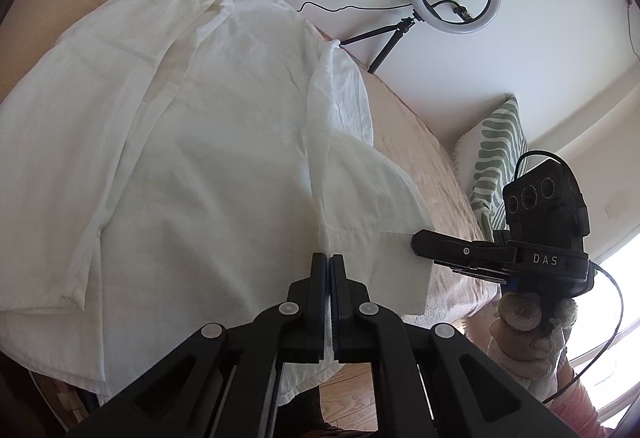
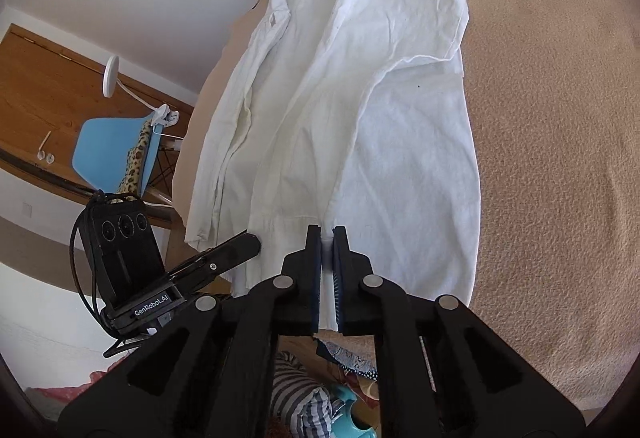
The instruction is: Fold small clothes
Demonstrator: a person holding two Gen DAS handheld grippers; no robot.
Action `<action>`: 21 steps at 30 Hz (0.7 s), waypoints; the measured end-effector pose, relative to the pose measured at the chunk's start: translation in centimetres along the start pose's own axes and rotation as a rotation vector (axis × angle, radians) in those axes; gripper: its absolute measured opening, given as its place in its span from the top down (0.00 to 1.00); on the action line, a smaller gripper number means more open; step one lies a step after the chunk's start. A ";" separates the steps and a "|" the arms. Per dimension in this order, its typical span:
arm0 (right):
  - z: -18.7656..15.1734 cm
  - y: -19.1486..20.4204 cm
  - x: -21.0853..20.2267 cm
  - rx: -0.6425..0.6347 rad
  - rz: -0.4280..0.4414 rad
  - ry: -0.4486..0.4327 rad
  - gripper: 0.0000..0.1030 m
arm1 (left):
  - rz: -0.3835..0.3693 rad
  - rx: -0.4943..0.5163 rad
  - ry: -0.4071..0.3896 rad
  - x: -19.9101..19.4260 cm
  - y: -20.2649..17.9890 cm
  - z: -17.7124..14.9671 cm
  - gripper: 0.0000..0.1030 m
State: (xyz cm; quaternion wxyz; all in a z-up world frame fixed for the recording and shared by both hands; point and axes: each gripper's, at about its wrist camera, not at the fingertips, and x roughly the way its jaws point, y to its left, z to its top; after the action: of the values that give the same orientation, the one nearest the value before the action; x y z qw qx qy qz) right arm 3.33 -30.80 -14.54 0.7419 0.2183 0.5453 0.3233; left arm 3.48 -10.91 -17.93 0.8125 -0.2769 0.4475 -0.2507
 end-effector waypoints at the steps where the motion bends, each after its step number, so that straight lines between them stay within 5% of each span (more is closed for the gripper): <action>1: -0.3 0.3 -0.7 0.003 0.000 -0.004 0.94 | 0.005 0.011 -0.005 -0.2 -0.4 -0.1 1.00; 5: -1.1 -1.5 -1.1 0.124 -0.028 0.030 0.94 | 0.067 0.084 0.007 0.4 -1.2 -0.8 1.00; 7: -1.3 -2.1 -0.6 0.098 -0.189 0.030 0.90 | 0.107 0.106 0.023 1.0 -1.1 -1.3 1.00; 12: -1.8 -2.3 -1.6 0.076 -0.210 -0.006 0.87 | 0.206 0.211 -0.047 0.0 -2.6 -2.0 0.87; 14: -1.8 -1.8 -3.5 0.055 -0.193 -0.063 0.85 | 0.211 0.266 -0.082 -0.9 -3.8 -2.4 0.83; 18: -1.5 -1.7 -9.0 0.045 -0.201 -0.248 0.64 | 0.190 0.383 -0.121 -1.4 -6.9 -3.6 0.75; 21: -1.1 -2.5 -12.4 0.070 -0.211 -0.359 0.58 | 0.146 0.450 -0.085 0.4 -9.2 -4.2 0.71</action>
State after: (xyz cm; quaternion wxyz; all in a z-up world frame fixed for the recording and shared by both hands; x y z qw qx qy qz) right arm 0.44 -41.50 -8.32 0.8489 0.2395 0.4352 0.1808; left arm -1.41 -18.76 -13.82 0.8880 -0.0660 0.3645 -0.2726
